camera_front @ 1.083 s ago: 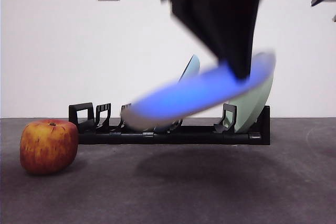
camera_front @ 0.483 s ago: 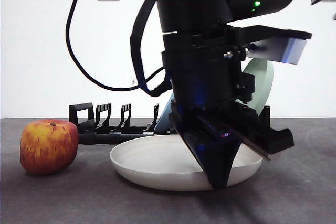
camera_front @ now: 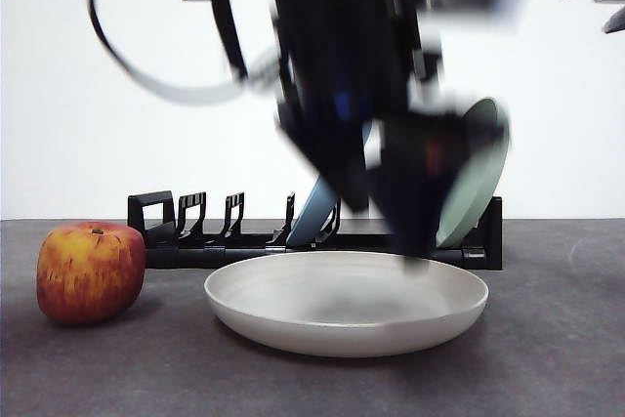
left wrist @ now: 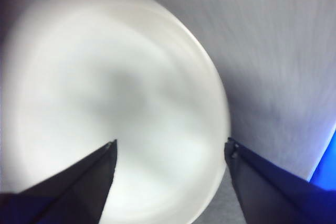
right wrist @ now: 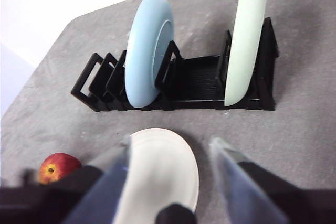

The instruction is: Take the yellow plate from the plate rack,put the plate on the table,take the apple from the table,put the apple in the plate

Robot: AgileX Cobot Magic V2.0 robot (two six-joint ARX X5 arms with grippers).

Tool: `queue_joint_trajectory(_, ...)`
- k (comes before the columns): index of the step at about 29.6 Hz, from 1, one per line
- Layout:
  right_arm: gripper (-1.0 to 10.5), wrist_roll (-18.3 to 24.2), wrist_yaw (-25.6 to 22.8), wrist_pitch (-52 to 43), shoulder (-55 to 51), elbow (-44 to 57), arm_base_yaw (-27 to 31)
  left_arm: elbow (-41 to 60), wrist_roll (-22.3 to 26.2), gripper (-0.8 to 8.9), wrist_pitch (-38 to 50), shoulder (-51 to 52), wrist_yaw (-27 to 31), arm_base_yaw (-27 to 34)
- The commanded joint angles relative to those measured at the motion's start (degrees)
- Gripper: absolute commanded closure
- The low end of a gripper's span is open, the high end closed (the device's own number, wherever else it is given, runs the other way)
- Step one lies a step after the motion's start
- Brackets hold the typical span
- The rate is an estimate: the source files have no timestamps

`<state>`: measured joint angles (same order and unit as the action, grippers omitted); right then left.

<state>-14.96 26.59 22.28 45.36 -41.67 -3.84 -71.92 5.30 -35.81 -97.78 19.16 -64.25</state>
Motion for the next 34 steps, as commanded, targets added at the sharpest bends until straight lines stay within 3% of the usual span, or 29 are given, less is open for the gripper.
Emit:
queue_joint_trajectory(1,4.8,0.52,0.28,-0.52,0.55,-1.09,-0.31,0.22,-3.32,4.68,0.24,7.63,1.38,0.24)
queue_joint_trajectory(7,4.6,1.03,1.68,-0.59,4.39,-5.07,-4.52,0.22,-4.37,4.68,0.00,25.29,11.78,1.25)
queue_joint_trajectory(13,4.4,3.10,0.63,-0.31,14.21,-12.85,-17.33,0.22,-4.46,4.68,-2.80,42.18,24.33,3.58)
queue_joint_trajectory(20,4.3,9.09,-7.58,1.64,30.73,-24.94,-34.56,0.22,-6.91,4.71,-9.68,57.51,34.51,5.11)
queue_joint_trajectory(28,4.3,15.69,-14.69,10.78,51.06,-44.19,-44.63,0.22,-13.90,4.71,-19.41,67.76,36.30,5.11)
queue_joint_trajectory(34,4.3,18.12,-15.96,12.94,64.48,-55.93,-49.31,0.22,-20.98,4.71,-30.49,68.91,36.26,5.11)
